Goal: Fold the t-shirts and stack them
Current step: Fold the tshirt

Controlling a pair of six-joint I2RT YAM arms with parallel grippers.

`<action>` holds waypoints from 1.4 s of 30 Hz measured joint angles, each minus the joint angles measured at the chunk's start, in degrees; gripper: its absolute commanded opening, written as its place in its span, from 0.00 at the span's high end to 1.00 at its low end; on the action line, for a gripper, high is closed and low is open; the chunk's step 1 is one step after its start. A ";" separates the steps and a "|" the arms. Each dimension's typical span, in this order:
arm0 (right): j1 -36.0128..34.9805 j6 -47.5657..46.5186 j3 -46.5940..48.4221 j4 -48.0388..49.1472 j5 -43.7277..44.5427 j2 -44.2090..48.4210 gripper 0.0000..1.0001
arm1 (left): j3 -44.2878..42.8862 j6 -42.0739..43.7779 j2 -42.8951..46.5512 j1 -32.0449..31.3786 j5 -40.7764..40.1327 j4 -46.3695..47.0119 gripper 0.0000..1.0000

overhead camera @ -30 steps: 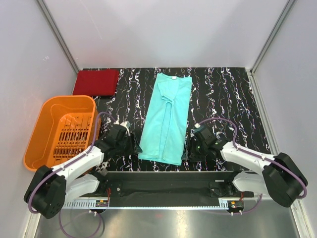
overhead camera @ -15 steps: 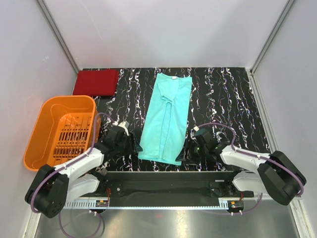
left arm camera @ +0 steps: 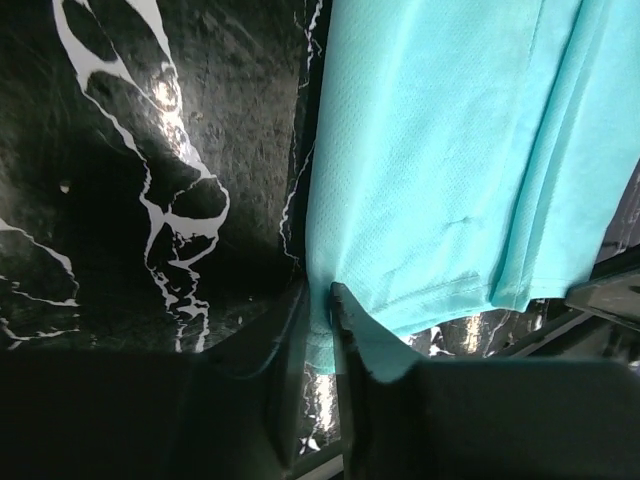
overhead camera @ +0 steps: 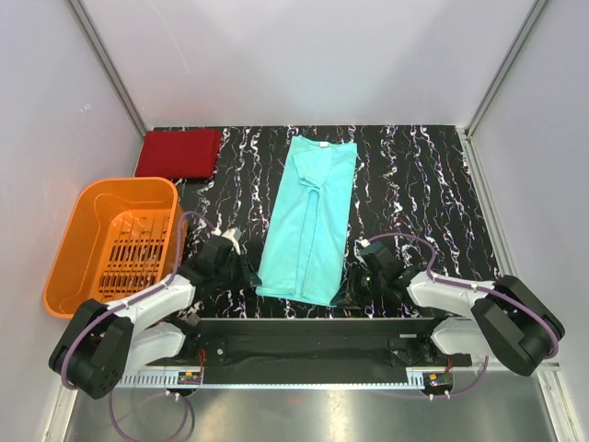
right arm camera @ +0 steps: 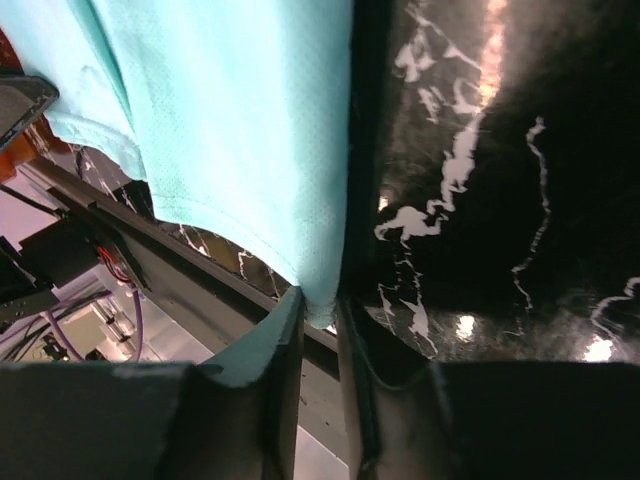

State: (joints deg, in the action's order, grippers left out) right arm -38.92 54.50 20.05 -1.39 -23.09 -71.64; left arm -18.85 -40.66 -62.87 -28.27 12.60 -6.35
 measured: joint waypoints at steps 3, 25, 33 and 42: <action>0.00 0.63 -0.35 -0.55 0.83 -0.07 0.97 | 1.29 -0.59 -0.63 0.07 1.70 2.23 0.93; 1.68 -2.32 4.70 -14.60 5.95 6.12 1.00 | -0.17 -8.96 6.60 -4.83 6.10 -0.07 1.00; 14.60 -13.27 24.85 -18.88 2.47 -6.58 1.00 | -17.64 -6.16 -11.52 3.58 11.45 1.46 1.00; 22.38 -22.29 46.34 -21.46 -2.29 -24.72 1.00 | -38.05 -2.67 -29.86 12.15 19.08 2.80 1.00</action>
State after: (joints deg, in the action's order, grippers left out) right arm -16.53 32.21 66.39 -22.85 -25.39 -96.36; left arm -56.90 -43.33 -92.73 -16.12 31.68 -3.55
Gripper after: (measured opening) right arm 0.018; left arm 0.012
